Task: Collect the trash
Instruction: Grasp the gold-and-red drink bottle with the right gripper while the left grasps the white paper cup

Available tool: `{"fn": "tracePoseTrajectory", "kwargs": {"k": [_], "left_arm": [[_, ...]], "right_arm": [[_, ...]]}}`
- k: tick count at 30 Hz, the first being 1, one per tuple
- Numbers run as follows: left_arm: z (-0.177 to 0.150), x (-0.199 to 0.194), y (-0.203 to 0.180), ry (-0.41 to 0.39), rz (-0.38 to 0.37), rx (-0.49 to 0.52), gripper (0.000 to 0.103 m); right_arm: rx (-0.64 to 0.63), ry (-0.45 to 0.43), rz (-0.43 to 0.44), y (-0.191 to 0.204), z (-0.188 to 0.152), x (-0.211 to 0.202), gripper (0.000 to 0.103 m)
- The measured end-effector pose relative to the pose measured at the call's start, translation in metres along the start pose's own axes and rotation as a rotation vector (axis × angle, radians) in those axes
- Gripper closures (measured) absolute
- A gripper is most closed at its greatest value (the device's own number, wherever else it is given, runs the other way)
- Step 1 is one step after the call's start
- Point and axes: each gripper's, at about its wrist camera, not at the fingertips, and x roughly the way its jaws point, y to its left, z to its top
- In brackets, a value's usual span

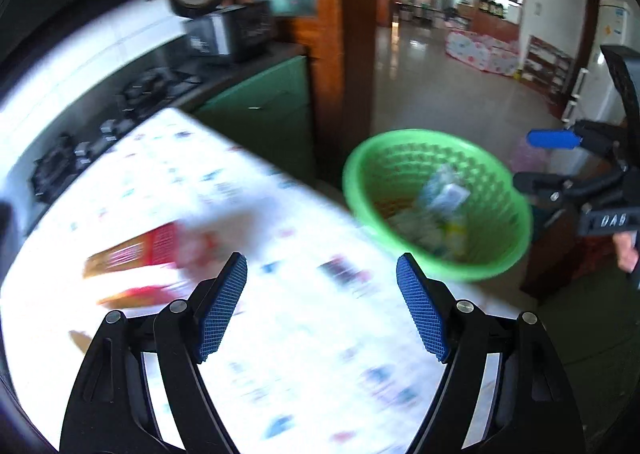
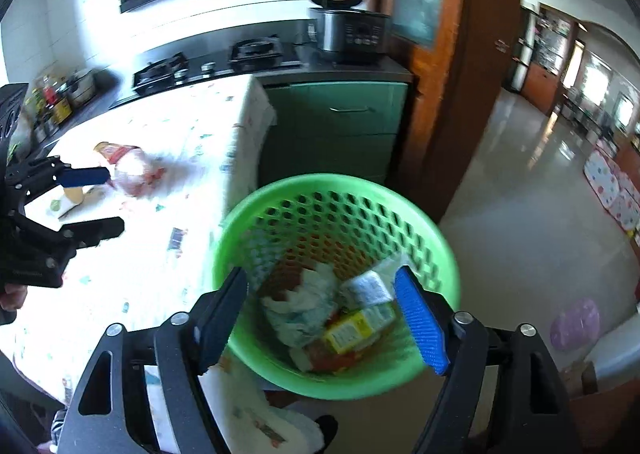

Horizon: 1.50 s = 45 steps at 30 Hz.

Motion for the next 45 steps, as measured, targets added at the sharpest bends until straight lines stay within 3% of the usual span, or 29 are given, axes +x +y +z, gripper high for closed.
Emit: {"fn": "tracePoseTrajectory", "kwargs": {"k": [6,14,23,31,45], "left_arm": [[-0.036,-0.033,0.076,0.011,0.142,-0.049,0.027],[-0.080,-0.059,0.157,0.037,0.233,-0.118,0.027],[-0.113,-0.064,0.194,0.044,0.241,-0.134,0.024],[-0.128,-0.057,0.214,0.050,0.225,-0.126,0.023],[-0.128,-0.038,0.221,0.057,0.167,-0.069,0.019]], "right_arm": [[-0.106,-0.001,0.073,0.055,0.024,0.009,0.023],[-0.230,0.026,0.184,0.131,0.062,0.035,0.020],[-0.405,0.098,0.255,0.218,0.096,0.080,0.018],[-0.584,0.145,0.241,0.284,0.121,0.131,0.018],[-0.716,0.231,0.207,0.334,0.141,0.208,0.016]]}}
